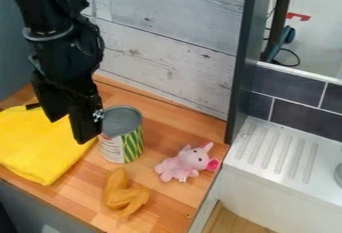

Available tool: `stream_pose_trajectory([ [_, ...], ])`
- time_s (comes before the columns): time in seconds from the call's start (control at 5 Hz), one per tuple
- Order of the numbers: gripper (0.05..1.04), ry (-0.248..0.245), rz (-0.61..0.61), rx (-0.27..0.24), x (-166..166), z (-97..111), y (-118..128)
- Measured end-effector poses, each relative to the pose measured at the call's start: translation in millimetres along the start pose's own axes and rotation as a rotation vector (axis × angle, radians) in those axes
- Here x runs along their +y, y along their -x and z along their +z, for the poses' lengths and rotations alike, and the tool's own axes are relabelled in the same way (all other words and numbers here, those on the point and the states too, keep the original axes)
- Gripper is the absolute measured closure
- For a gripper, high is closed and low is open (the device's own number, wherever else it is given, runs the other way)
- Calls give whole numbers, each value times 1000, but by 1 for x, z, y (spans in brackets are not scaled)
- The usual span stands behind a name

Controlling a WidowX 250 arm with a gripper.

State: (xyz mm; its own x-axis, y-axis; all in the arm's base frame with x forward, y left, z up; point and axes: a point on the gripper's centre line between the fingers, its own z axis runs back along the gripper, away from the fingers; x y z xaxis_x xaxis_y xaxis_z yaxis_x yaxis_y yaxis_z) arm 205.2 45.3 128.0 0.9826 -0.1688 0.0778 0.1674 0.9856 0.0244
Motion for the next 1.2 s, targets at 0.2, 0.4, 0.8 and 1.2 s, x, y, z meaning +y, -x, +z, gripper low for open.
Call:
stream_pose_trajectory([
  [0.2, 83, 4, 3, 13, -1, -4, 1],
  [0.4, 83, -20, 63, -2, 5, -21, -6],
  [0.8, 83, -41, 118, -14, 13, -55, -17],
  [1.2, 83, -22, 137, 83, 20, -88, -29],
])
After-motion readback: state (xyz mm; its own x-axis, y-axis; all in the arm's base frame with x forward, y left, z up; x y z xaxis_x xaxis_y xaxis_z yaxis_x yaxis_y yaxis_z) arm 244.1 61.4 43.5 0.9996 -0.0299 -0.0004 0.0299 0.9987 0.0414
